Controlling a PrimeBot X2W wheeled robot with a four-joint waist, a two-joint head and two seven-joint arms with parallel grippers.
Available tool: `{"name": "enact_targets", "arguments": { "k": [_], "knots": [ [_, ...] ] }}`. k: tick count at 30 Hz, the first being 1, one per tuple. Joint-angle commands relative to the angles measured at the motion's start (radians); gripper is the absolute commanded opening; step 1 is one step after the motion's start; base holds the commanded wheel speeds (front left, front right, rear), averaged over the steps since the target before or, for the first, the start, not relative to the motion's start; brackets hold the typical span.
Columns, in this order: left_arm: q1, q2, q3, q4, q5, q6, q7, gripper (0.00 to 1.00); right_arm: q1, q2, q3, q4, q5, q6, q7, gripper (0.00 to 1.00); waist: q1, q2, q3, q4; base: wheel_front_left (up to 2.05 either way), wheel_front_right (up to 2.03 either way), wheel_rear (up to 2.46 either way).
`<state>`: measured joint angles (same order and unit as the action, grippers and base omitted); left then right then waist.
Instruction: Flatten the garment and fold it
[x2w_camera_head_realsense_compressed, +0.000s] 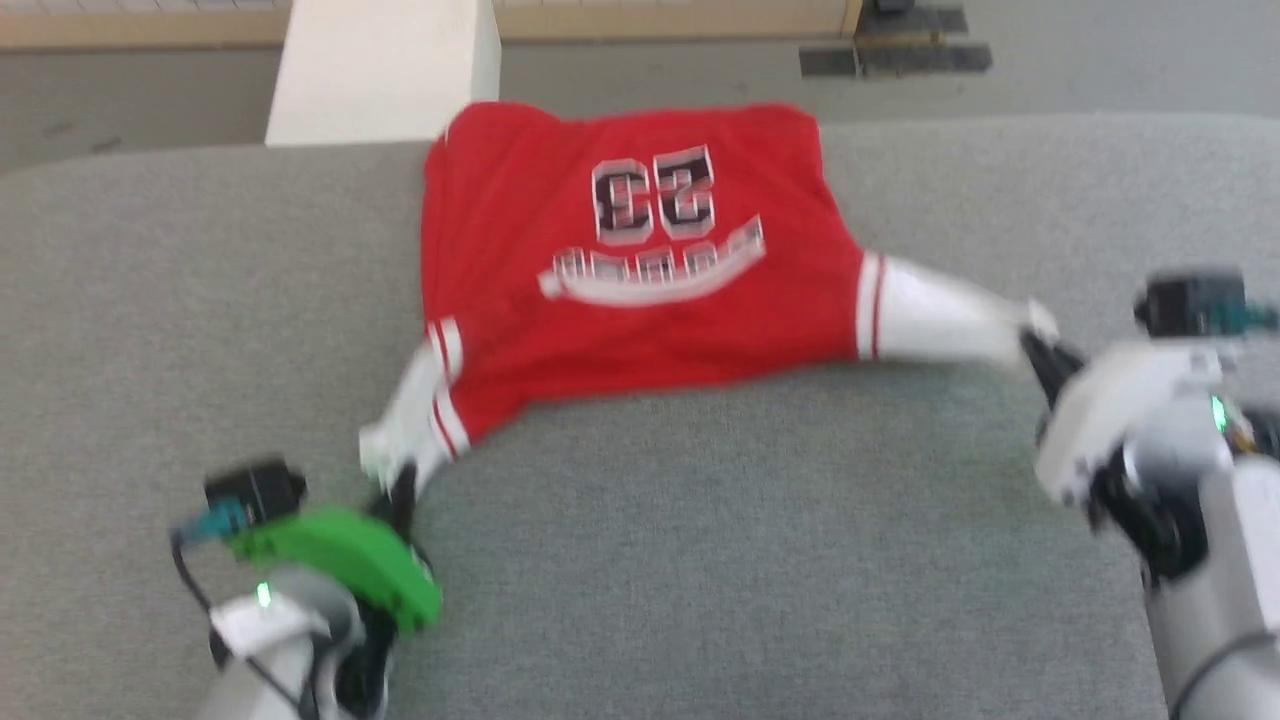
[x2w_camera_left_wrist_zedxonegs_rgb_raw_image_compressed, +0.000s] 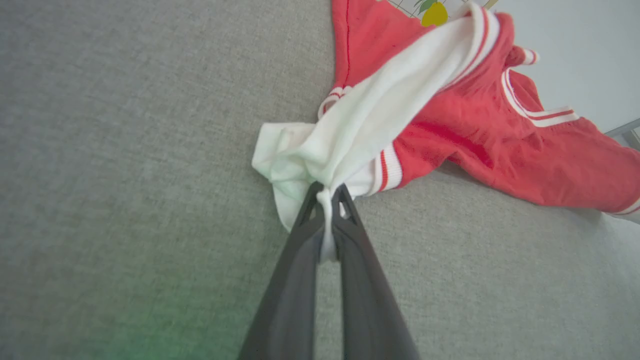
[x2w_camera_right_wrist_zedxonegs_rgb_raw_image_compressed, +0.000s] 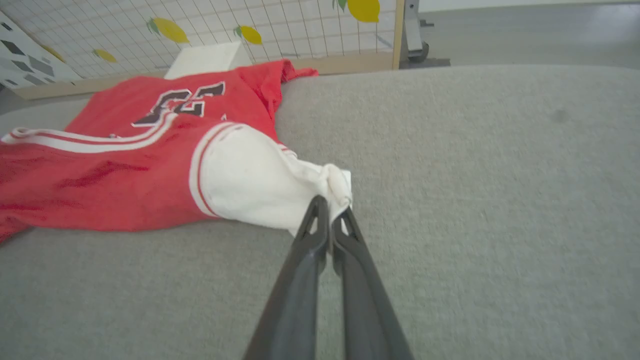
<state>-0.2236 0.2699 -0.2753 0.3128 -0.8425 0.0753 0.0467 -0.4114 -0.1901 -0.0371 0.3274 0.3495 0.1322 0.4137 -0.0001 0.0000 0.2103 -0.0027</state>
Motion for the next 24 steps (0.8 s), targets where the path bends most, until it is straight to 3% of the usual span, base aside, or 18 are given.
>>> {"name": "enact_targets", "arguments": {
  "k": [1, 14, 24],
  "knots": [
    [0.047, -0.001, -0.001, -0.016, -0.007, 0.014, 0.005, 0.0, 0.058, 0.011, -0.021, -0.04, -0.016, -0.002, 0.025, 0.0, 0.0001, 0.0, -0.051, 0.014, 0.0, 0.0, 0.0],
    [0.315, 0.009, 0.02, -0.152, -0.029, 0.121, 0.004, 0.0, 0.517, 0.137, -0.244, -0.382, -0.134, -0.002, 0.273, 0.0, 0.0001, 0.0, -0.153, 0.047, 0.0, 0.0, 0.0],
    [0.343, -0.003, 0.008, -0.177, -0.031, 0.131, -0.002, 0.0, 0.652, 0.14, -0.252, -0.299, -0.053, -0.002, 0.293, 0.0, 0.0001, 0.0, -0.154, 0.054, 0.0, 0.0, 0.0]
  ]
}}
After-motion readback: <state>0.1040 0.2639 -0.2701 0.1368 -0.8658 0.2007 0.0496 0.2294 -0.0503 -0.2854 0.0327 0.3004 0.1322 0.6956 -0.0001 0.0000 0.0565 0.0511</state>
